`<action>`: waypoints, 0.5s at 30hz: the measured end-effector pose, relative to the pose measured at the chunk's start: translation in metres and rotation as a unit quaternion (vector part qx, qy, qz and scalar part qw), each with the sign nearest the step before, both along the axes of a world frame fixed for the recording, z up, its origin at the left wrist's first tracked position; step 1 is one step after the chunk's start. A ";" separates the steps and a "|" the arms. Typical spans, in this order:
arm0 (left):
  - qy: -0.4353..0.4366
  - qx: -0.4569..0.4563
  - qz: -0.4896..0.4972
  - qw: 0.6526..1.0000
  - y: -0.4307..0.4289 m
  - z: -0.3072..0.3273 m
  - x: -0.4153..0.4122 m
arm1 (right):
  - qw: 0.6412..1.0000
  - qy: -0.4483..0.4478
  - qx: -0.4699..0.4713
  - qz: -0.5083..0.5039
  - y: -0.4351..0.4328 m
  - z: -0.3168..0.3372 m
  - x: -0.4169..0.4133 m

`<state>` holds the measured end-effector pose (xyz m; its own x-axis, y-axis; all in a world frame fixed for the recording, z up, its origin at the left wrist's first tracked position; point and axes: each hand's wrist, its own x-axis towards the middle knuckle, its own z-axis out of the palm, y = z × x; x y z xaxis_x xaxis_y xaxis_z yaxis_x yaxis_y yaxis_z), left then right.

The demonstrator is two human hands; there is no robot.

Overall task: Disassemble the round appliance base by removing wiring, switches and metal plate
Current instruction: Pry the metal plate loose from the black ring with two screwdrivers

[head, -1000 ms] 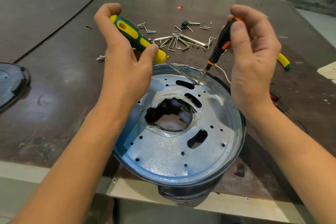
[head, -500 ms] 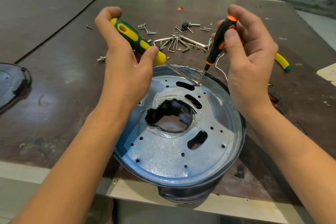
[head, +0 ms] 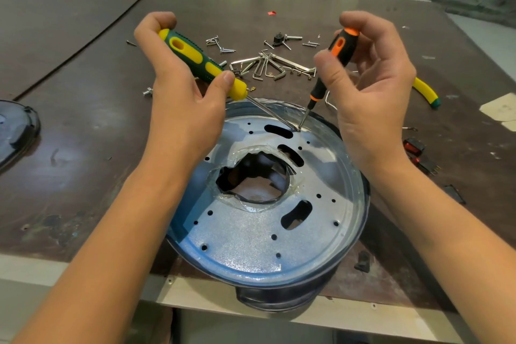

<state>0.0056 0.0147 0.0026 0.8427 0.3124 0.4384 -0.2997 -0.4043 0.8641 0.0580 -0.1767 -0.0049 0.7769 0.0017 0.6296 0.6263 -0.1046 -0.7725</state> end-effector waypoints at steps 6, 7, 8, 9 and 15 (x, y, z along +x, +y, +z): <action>-0.001 -0.002 -0.002 1.000 0.001 -0.001 0.000 | 0.999 0.016 0.026 0.014 -0.001 -0.003 0.000; -0.001 -0.003 -0.003 1.000 0.001 -0.001 0.000 | 0.999 0.019 0.027 0.011 -0.001 -0.003 0.000; -0.001 -0.002 -0.003 1.000 0.001 -0.001 0.000 | 1.000 0.018 0.021 0.000 0.000 -0.002 -0.001; -0.001 0.000 -0.001 1.000 0.001 -0.002 0.000 | 1.000 0.009 0.013 -0.018 0.000 -0.001 -0.001; 0.000 -0.003 0.001 1.000 0.002 -0.004 0.000 | 0.999 0.024 0.008 0.027 -0.002 -0.002 0.001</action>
<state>0.0052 0.0169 -0.0012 0.8422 0.3164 0.4366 -0.2991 -0.3997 0.8665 0.0590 -0.1783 -0.0067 0.8057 0.0341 0.5913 0.5922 -0.0597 -0.8036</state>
